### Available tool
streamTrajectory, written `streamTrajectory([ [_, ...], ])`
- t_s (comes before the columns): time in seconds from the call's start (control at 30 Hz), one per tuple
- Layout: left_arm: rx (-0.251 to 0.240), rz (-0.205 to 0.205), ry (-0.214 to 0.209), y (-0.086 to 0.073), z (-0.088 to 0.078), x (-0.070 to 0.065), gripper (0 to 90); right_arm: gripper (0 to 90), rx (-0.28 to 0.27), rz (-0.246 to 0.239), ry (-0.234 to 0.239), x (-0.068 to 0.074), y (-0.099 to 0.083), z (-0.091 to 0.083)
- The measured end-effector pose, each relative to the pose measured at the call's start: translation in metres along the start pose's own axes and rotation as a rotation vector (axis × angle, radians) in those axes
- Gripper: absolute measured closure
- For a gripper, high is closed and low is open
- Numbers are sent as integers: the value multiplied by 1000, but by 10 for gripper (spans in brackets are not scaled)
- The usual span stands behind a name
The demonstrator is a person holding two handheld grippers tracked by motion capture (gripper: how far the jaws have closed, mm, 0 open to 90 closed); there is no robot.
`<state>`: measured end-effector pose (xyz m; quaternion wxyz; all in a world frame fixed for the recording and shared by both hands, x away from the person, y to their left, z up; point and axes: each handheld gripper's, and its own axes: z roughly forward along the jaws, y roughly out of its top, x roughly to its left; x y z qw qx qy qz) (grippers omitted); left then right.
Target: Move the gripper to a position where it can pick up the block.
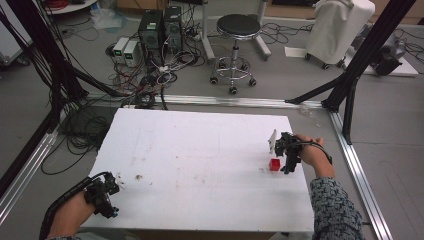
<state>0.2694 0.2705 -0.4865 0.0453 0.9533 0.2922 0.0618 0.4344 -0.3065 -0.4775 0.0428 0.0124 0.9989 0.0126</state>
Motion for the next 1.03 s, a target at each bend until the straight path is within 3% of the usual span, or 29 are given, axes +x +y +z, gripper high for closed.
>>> streamTrajectory([
  [0.47,2,-4,0,0,1,0,220,16,11,6,68,-4,7,27],
  [1.03,9,-3,-6,0,3,0,220,17,19,-4,98,-5,10,37],
])
